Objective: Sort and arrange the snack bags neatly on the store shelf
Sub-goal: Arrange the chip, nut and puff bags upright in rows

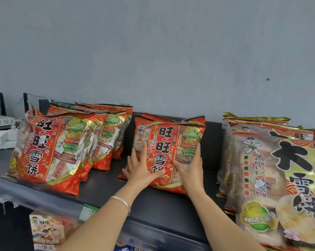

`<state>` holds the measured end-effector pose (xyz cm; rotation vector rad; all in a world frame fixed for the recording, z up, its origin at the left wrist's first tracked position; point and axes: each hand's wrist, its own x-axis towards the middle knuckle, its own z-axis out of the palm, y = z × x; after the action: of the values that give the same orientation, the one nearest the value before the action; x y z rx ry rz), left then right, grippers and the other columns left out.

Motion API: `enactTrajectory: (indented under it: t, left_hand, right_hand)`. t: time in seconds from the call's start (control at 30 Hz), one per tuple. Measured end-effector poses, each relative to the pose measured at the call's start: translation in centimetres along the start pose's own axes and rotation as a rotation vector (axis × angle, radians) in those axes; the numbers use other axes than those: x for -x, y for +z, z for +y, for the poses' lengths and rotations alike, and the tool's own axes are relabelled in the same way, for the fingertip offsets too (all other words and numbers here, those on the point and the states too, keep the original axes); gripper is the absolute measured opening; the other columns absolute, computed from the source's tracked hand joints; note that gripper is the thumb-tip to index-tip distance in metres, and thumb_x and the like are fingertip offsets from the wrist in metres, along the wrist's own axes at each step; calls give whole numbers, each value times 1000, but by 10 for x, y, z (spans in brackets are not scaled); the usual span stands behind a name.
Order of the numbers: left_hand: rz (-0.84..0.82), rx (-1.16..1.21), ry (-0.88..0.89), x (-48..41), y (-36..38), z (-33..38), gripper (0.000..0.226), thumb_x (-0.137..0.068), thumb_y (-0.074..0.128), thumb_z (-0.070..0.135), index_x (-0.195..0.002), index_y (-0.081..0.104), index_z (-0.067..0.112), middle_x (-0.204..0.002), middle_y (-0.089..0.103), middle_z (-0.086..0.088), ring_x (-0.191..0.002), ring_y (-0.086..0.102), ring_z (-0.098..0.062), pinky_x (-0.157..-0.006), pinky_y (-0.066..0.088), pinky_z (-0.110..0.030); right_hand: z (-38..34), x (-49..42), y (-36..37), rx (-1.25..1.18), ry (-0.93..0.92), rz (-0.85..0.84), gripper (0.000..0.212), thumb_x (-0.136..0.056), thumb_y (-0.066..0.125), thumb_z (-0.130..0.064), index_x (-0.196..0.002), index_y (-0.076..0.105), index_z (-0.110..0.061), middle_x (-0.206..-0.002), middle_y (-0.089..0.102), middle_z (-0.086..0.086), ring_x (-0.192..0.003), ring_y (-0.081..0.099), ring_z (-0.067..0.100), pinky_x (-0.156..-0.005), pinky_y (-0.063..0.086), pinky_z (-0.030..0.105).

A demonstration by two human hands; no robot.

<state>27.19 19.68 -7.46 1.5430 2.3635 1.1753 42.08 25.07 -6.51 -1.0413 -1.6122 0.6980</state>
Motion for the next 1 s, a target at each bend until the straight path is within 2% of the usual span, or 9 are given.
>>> enactTrajectory:
  t: [0.1,0.2,0.3,0.4,0.5,0.63,0.7,0.77,1.0]
  left_hand:
    - [-4,-18,14,-2,1,-2,116,-67,64,70,-139,-25,48,-155,-22,-3,-143,-15,-32,-112,2,-61]
    - [-11,-27,22,-2,2,-4,116,-67,63,71,-139,-25,48,-155,-21,-3,-143,-12,-32,-111,4,-60]
    - [-9,-53,18,-1,-4,-5,110,-72,63,65,-144,-17,43,-157,-14,-4,-144,-5,-32,-112,10,-56]
    - [67,-19,36,4,-18,-2,87,-83,63,48,-149,9,33,-156,1,-7,-142,5,-31,-113,18,-47]
    - [154,62,107,12,-38,0,56,-89,60,34,-139,38,26,-151,20,-4,-139,15,-27,-110,24,-39]
    - [250,59,247,28,-72,-5,36,-92,56,22,-127,53,20,-132,43,0,-127,36,-19,-99,27,-22]
    - [297,52,253,36,-90,-11,33,-92,56,19,-125,56,18,-128,47,0,-123,41,-16,-97,27,-18]
    - [350,33,259,46,-107,-19,32,-90,57,15,-123,58,17,-126,50,-1,-121,44,-17,-101,30,-23]
    - [475,-12,170,63,-167,-69,34,-89,57,12,-122,58,18,-125,51,-3,-122,43,-20,-102,33,-29]
  right_hand:
    - [4,-1,-1,124,53,-4,99,-80,71,-48,-151,2,-37,-144,34,6,-129,45,25,-97,46,47]
    - [6,2,-1,110,90,-35,99,-81,68,-50,-151,1,-34,-145,30,8,-129,43,28,-99,45,47]
    - [-1,9,-5,347,65,53,98,-83,64,-53,-152,1,-26,-150,26,10,-136,32,31,-106,34,51]
    - [-15,12,-8,576,-156,220,81,-87,60,-50,-151,18,-22,-151,29,8,-139,27,29,-109,28,52]
    - [-34,16,5,624,-377,162,57,-88,62,-42,-140,44,-24,-146,41,9,-136,34,32,-107,30,55]
    - [-60,29,33,597,-515,187,38,-80,73,-32,-115,66,-19,-126,60,12,-120,54,36,-100,37,61]
    - [-74,38,46,515,-611,128,35,-82,71,-27,-114,66,-15,-124,61,13,-117,55,36,-98,43,56]
    - [-89,45,62,399,-681,17,35,-86,66,-25,-118,64,-11,-125,58,14,-118,52,36,-95,46,48]
    - [-138,84,118,212,-651,-341,49,-97,49,-34,-142,42,-17,-140,42,8,-130,37,30,-103,38,40]
